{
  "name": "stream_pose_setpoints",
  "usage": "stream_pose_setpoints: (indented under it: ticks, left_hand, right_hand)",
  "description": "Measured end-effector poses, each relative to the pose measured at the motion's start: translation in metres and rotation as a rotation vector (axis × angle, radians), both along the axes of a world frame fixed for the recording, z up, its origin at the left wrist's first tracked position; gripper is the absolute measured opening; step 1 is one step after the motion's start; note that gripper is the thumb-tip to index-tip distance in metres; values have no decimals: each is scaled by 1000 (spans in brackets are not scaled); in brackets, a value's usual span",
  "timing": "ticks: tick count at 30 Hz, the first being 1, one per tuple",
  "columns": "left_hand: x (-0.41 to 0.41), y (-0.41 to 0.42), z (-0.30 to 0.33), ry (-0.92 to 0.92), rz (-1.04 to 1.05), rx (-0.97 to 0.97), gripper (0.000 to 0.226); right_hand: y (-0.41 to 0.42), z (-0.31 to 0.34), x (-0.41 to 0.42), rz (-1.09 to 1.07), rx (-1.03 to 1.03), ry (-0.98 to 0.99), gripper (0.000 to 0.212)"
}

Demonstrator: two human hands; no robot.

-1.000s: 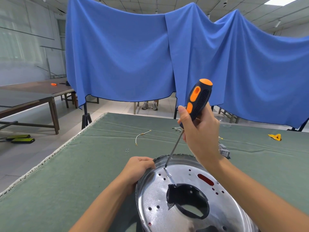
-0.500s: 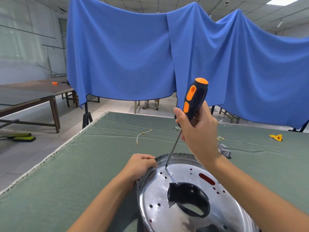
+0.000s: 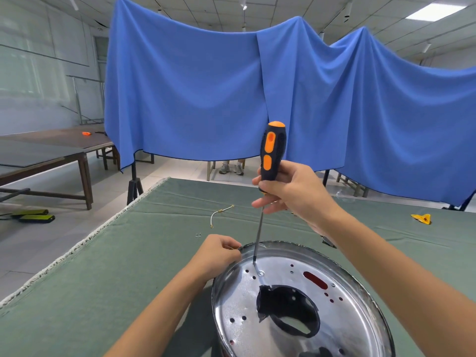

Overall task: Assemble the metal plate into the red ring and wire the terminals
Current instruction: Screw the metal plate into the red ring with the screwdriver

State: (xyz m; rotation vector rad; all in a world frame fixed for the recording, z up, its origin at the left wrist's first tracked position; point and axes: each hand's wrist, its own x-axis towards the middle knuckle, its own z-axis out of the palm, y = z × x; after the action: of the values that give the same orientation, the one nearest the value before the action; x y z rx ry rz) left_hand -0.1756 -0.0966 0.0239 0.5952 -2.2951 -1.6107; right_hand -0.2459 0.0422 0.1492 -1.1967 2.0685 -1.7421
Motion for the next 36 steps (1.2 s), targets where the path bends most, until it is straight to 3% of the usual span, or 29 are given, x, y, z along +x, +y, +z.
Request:
stream_pose_setpoints:
  ticks: [2,5,8,13,16,18,24,27,31,36]
  left_hand:
    - [0,1,5,8,-6,-81,14]
    - [-2,8,12,38,-16,-209,16]
    - [-7,22,16,191,-29,-237,15]
    - [-18,27,20,293,-3,-246,6]
    - [-22,23,19,247,-64,-261,15]
    - [-24,21,18,205,-112,-321,24]
    - [-24,24,16,363,-14,-206,4]
    - [-25,23,14,373,-74,-242,11]
    - [-25,20,14,329,-98,-328,18]
    - [-25,19,15,362,-27,-230,8]
  right_hand:
    - [-4,-2,0,-69,2,77,15]
    - [-12,-5,2,-181,38,202,33]
    - [-18,-8,4,-309,105,331,46]
    - [-15,-8,5,-383,226,503,42]
    - [-8,0,3,-128,161,260,18]
    - [-4,2,-1,-77,109,214,9]
    - [-12,-13,-5,-471,80,383,41]
    - [-13,-15,-7,-347,44,388,34]
    - [-12,-10,-7,-76,-24,113,16]
    - [-19,-13,-7,-273,-9,325,31]
